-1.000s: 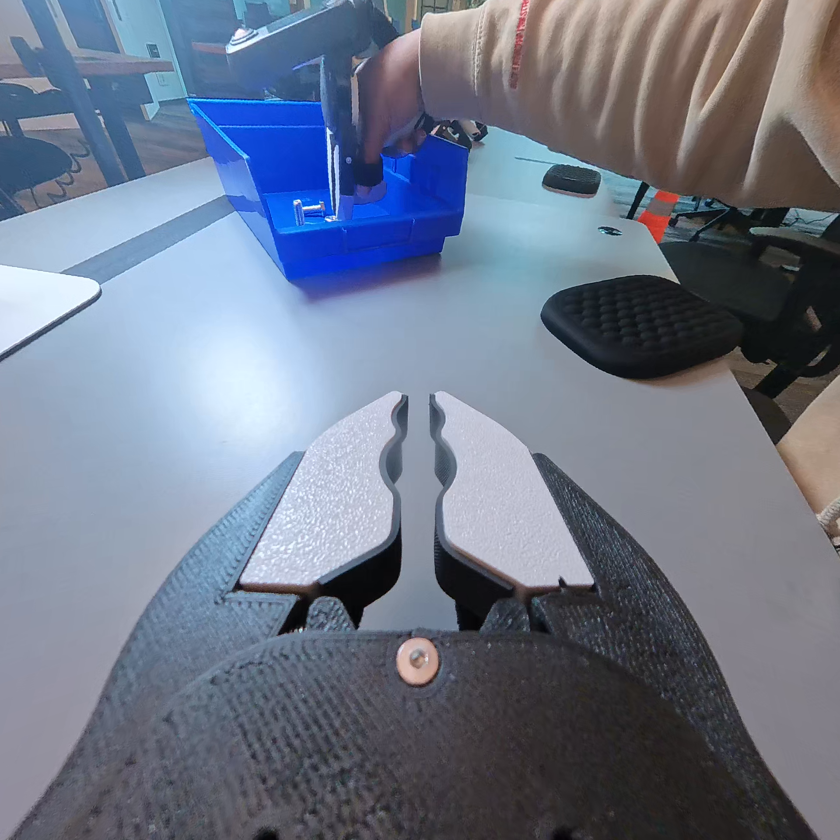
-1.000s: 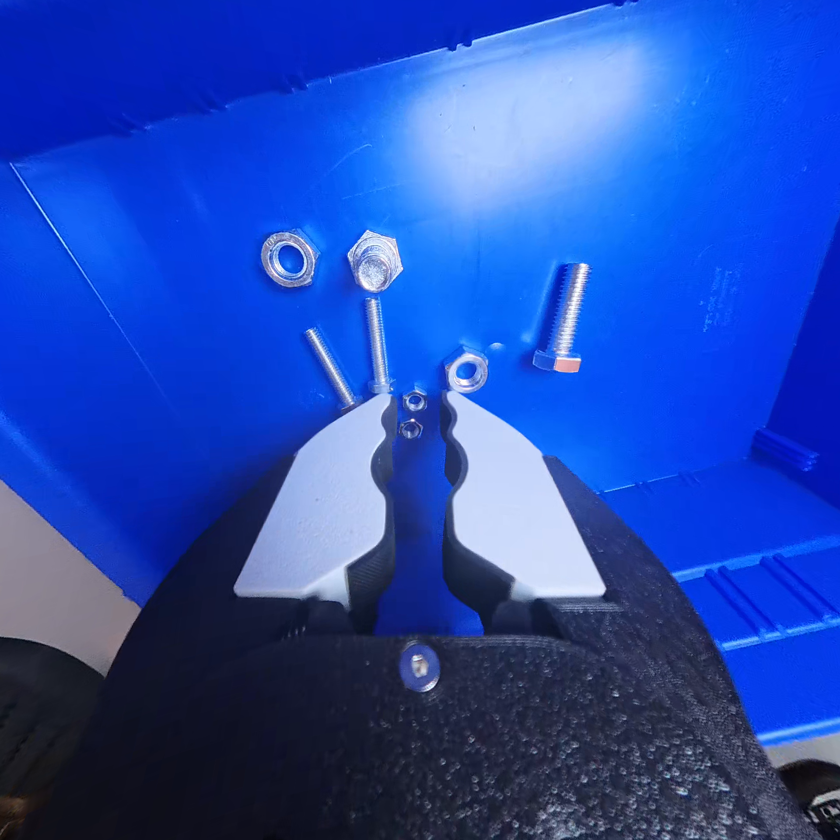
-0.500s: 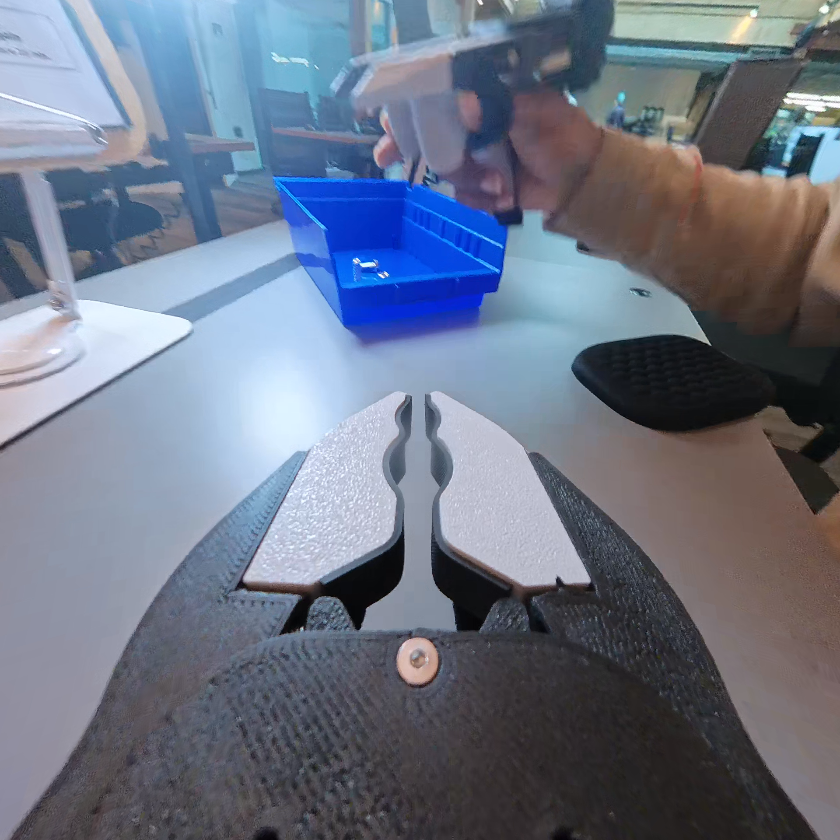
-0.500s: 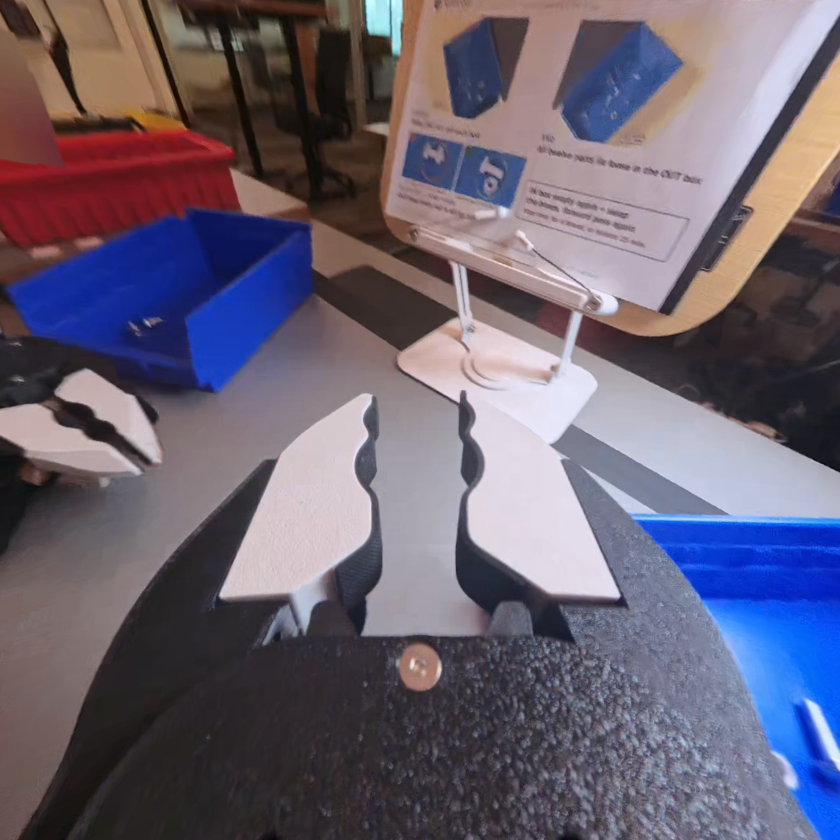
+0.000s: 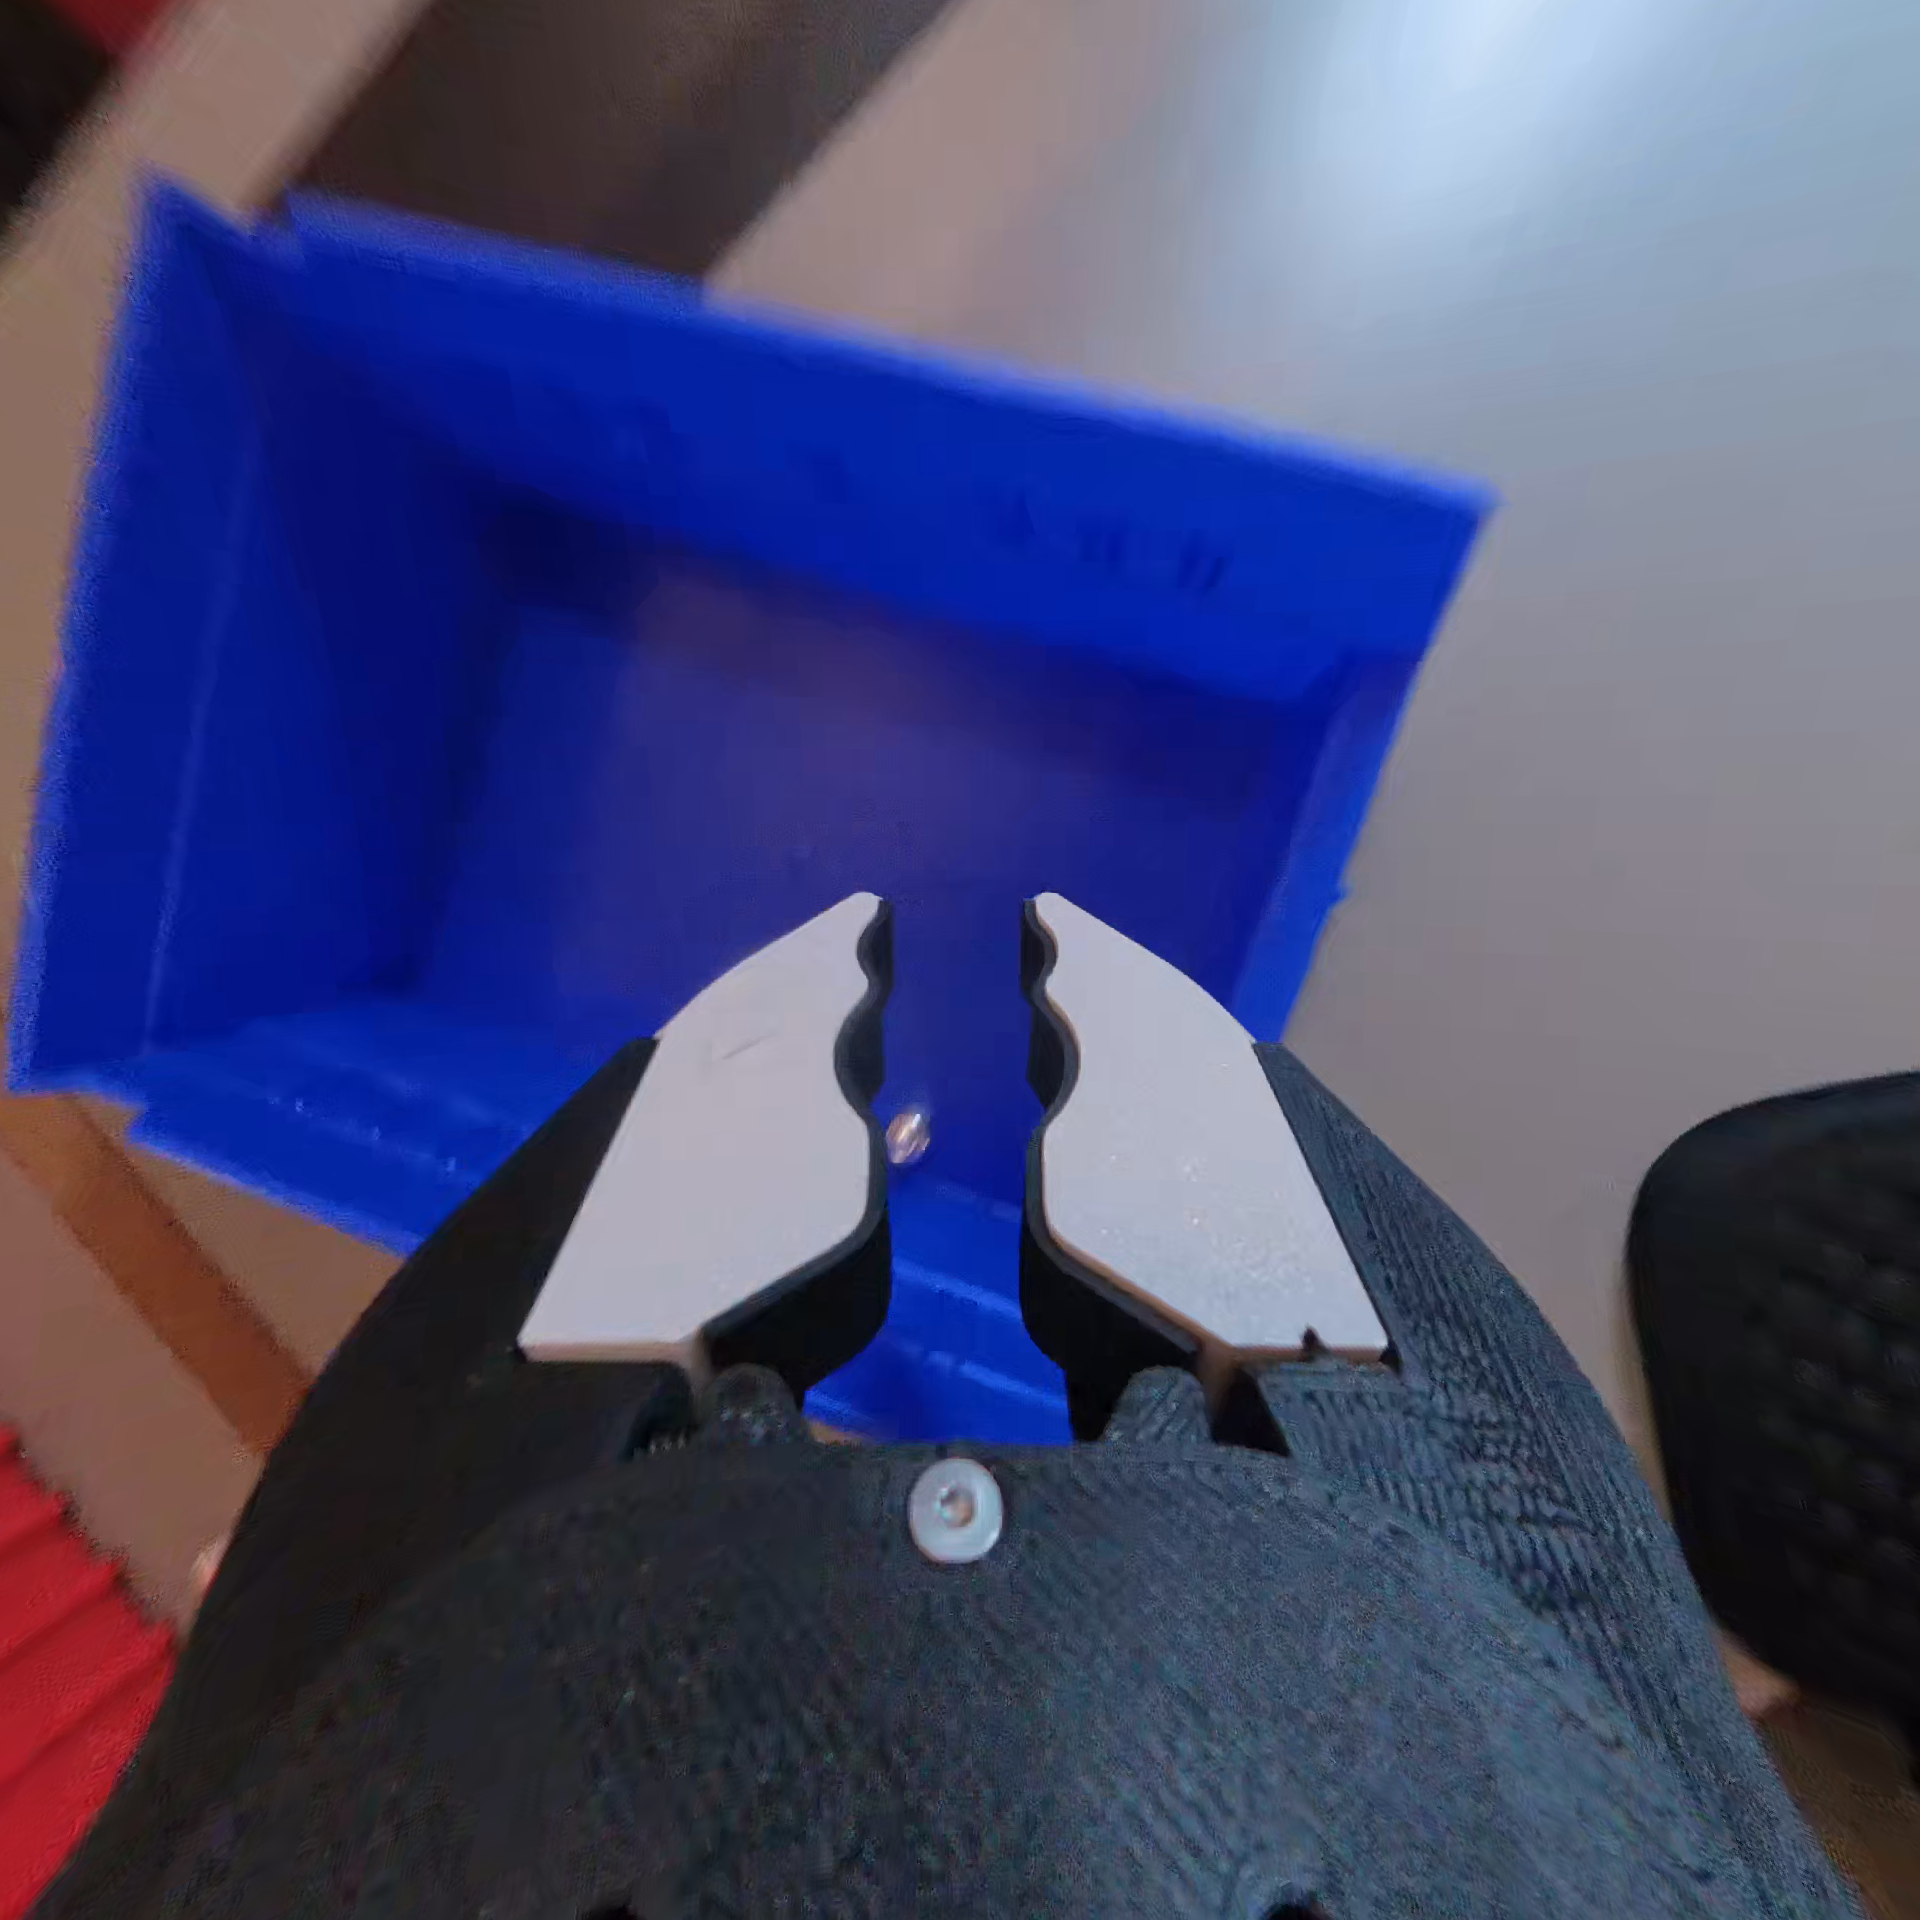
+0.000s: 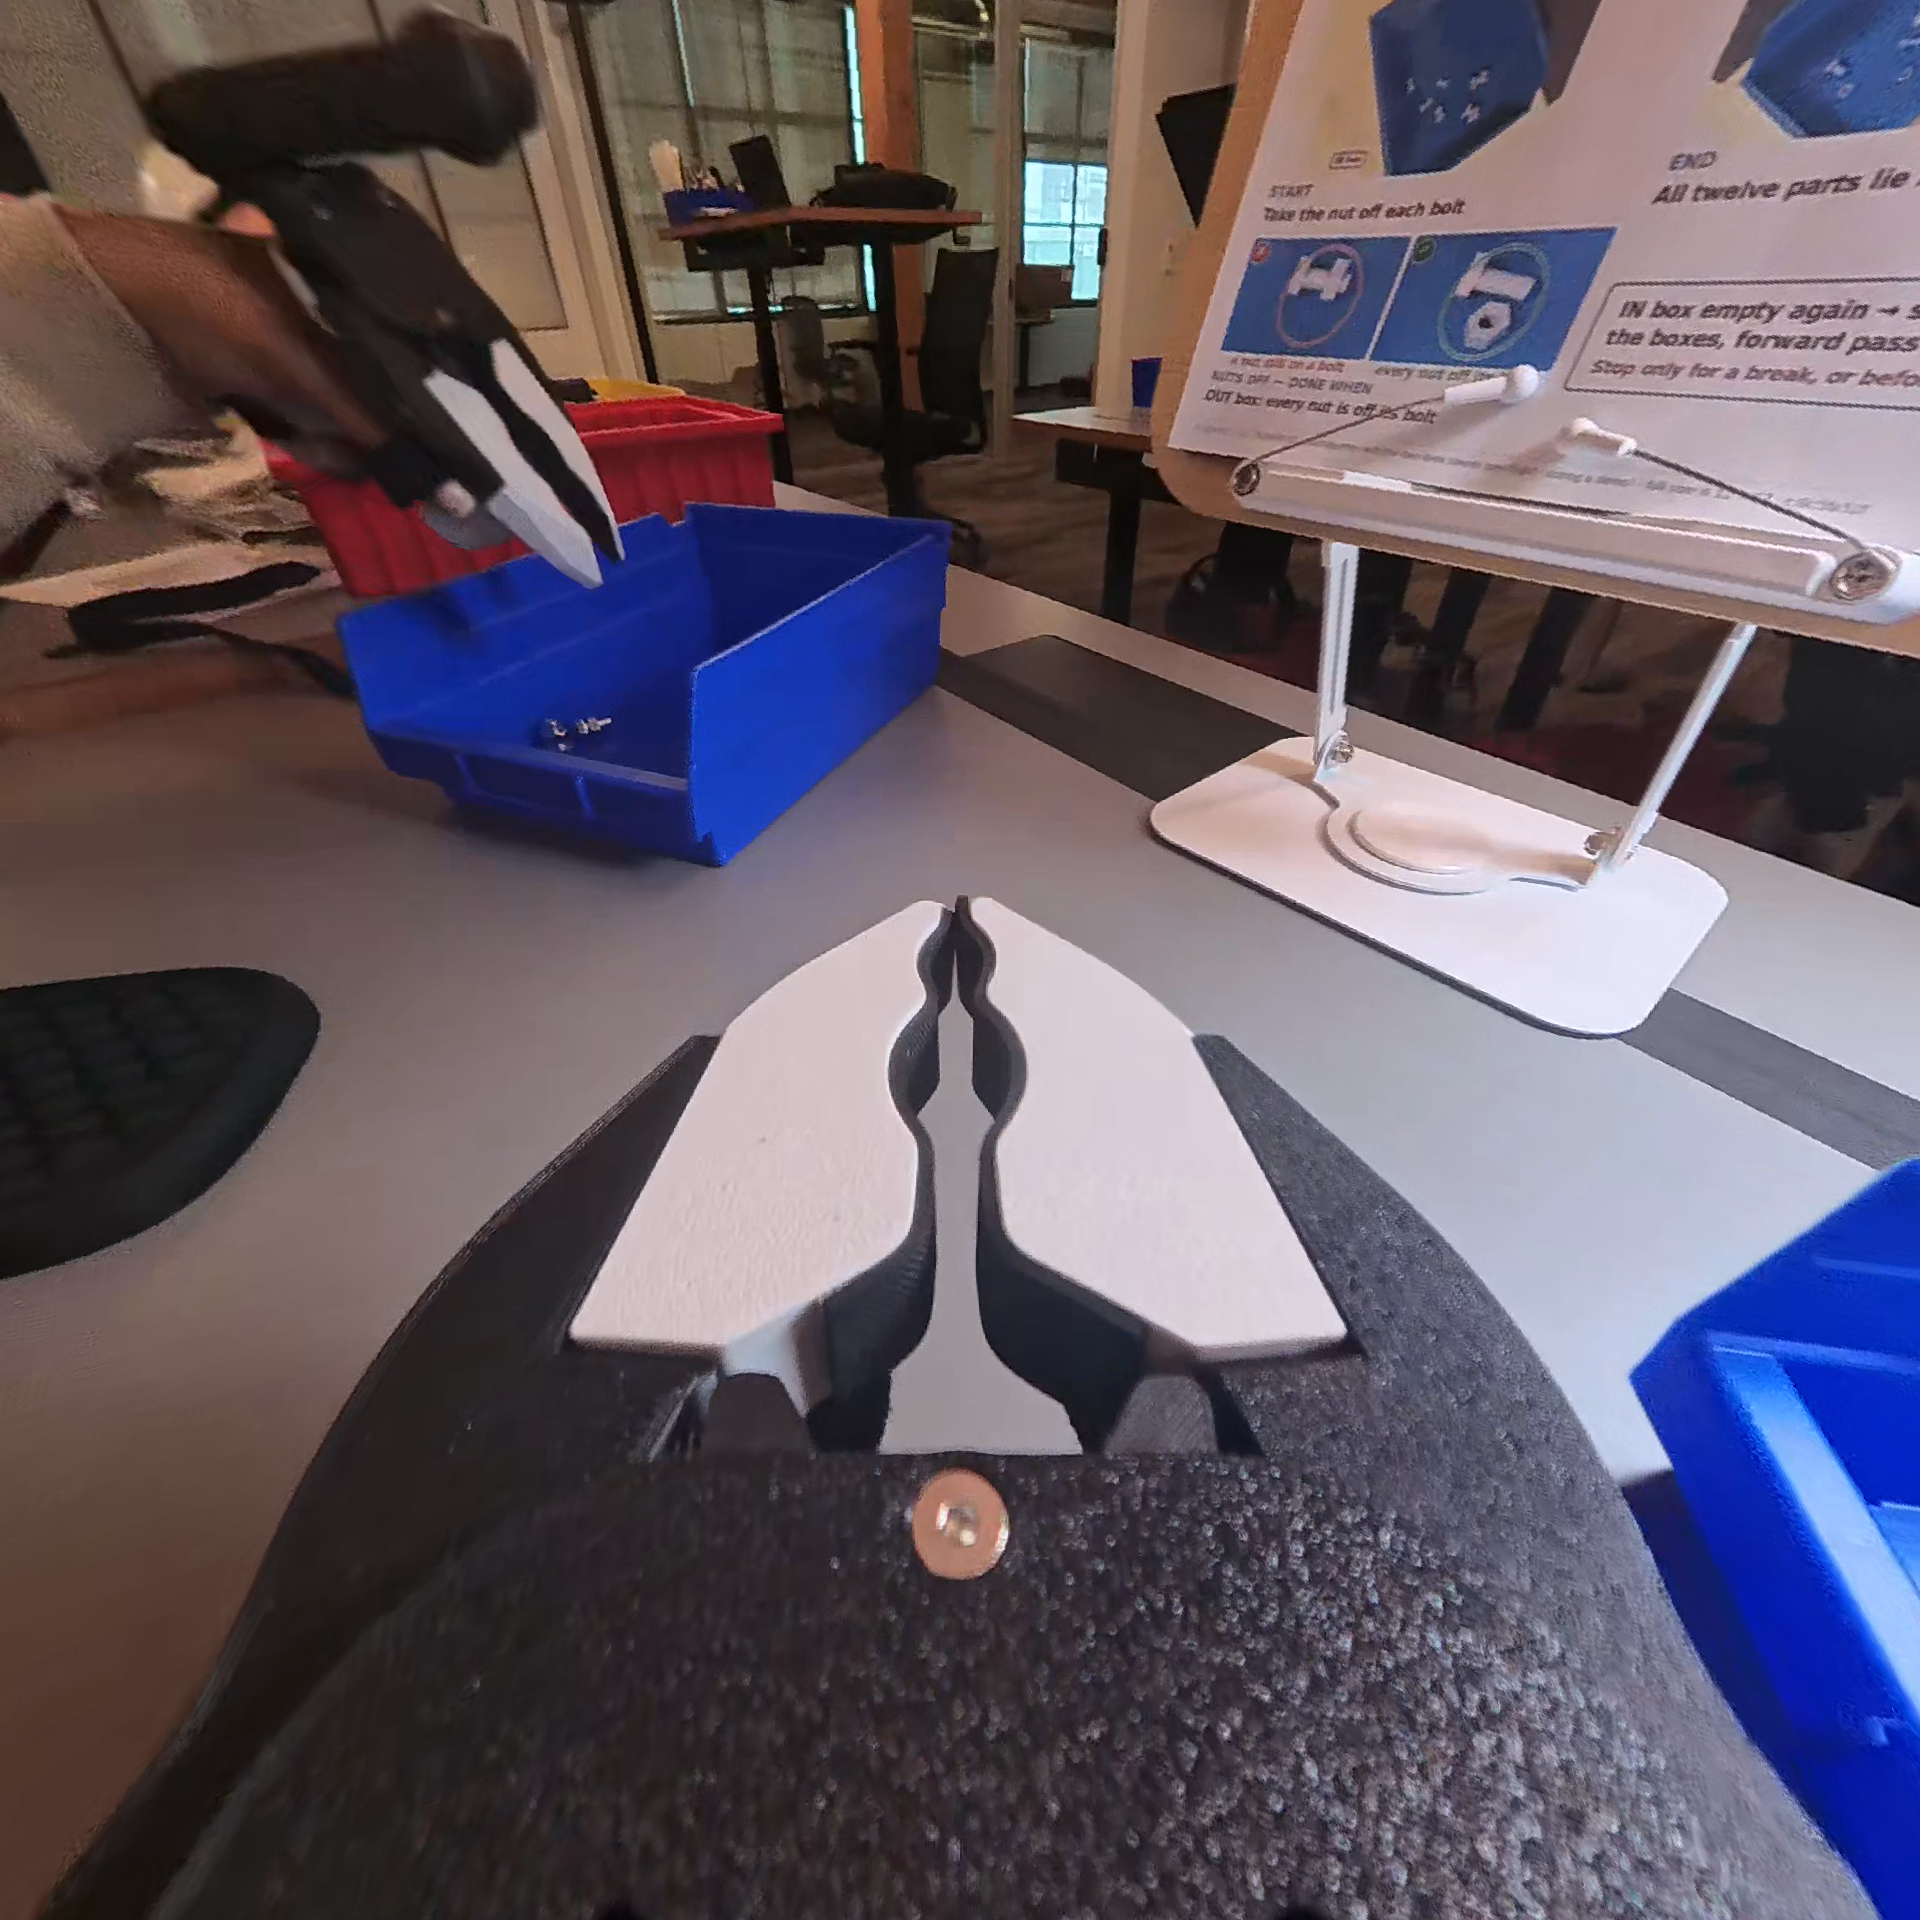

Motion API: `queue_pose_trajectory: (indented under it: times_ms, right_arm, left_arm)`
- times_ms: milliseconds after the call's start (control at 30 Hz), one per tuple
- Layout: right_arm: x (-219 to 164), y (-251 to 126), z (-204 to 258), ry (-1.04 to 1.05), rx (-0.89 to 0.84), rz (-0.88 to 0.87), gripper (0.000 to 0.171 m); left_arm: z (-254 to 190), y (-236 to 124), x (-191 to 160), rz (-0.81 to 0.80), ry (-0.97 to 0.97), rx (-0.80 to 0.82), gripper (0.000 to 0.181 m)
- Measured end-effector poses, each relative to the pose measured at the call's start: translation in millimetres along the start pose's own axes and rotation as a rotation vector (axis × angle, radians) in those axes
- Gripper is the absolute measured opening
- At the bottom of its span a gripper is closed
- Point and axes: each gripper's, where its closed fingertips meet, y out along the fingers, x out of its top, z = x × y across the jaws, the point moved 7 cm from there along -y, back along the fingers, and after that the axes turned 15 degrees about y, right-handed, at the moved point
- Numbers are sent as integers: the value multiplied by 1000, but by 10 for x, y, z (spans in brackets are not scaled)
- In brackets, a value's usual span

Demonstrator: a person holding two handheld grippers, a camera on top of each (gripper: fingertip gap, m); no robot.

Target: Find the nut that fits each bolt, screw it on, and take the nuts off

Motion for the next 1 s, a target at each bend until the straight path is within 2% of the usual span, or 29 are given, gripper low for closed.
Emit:
queue_pose_trajectory:
  times_ms: [133,300,533,833,1000]
  right_arm:
    - [-55,-13,68,-47,16,33,0]
    - [-54,-54,82,-68,22,42,0]
    - [-68,-77,28,-48,27,54,0]
    - [-85,-79,14,-40,34,72,0]
    - [-120,-64,14,-37,43,95,0]
  left_arm:
    - [222,485,-386,379,-77,-133,26]
    - [327,842,-602,601,-218,-256,25]
    - [371,984,-634,714,-257,-298,16]
    - [387,1033,-633,805,-195,-282,17]
    - [356,1042,-657,907,-166,-334,17]
